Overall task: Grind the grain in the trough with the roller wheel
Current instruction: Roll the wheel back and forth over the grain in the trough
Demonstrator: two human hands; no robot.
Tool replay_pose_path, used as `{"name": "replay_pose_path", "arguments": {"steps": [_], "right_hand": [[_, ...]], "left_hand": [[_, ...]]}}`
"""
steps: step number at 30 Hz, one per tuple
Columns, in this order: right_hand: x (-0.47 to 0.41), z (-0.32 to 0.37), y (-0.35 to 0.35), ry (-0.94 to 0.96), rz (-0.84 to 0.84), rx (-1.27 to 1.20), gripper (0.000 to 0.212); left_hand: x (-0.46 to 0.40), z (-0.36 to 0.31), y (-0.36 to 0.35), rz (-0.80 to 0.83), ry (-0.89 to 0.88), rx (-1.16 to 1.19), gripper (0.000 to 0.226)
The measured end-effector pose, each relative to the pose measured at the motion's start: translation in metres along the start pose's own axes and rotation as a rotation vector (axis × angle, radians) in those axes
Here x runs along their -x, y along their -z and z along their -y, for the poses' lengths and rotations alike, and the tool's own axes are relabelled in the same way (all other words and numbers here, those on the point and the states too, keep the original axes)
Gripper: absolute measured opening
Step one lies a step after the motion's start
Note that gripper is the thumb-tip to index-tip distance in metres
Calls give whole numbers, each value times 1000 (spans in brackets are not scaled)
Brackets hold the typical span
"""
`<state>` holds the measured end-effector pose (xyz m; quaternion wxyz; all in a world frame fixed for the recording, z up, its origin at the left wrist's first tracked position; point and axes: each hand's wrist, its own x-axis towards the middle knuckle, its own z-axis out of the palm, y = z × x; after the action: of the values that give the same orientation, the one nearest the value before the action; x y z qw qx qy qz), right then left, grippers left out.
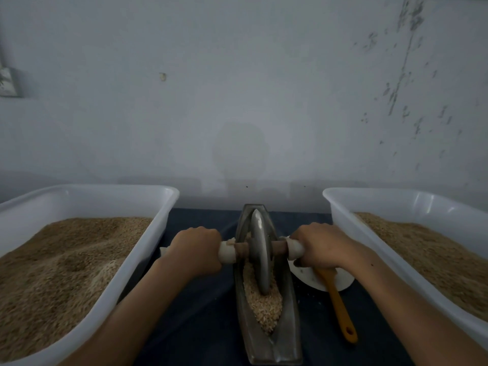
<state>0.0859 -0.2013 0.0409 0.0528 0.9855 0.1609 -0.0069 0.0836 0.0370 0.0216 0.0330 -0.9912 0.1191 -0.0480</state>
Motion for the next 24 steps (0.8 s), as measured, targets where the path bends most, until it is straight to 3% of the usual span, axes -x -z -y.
{"name": "replay_pose_path", "arguments": {"steps": [5,8,14,19,24], "right_hand": [[-3,-4,-6,-27,11,-63,22],[-4,-3,-13,-36,-110,-50,7],[-4,1,-17,-57,-261,-48,10],[-2,0,-6,-20,-120,-2,6],[3,-1,2,-25,89,-60,24]], "left_hand": [[0,-3,4,-65,-6,-45,25],[1,-5,1,-151,10,-60,21],[1,-4,-3,-222,37,-34,18],[1,0,2,-74,18,-31,25],[1,-1,6,22,11,-38,31]]}}
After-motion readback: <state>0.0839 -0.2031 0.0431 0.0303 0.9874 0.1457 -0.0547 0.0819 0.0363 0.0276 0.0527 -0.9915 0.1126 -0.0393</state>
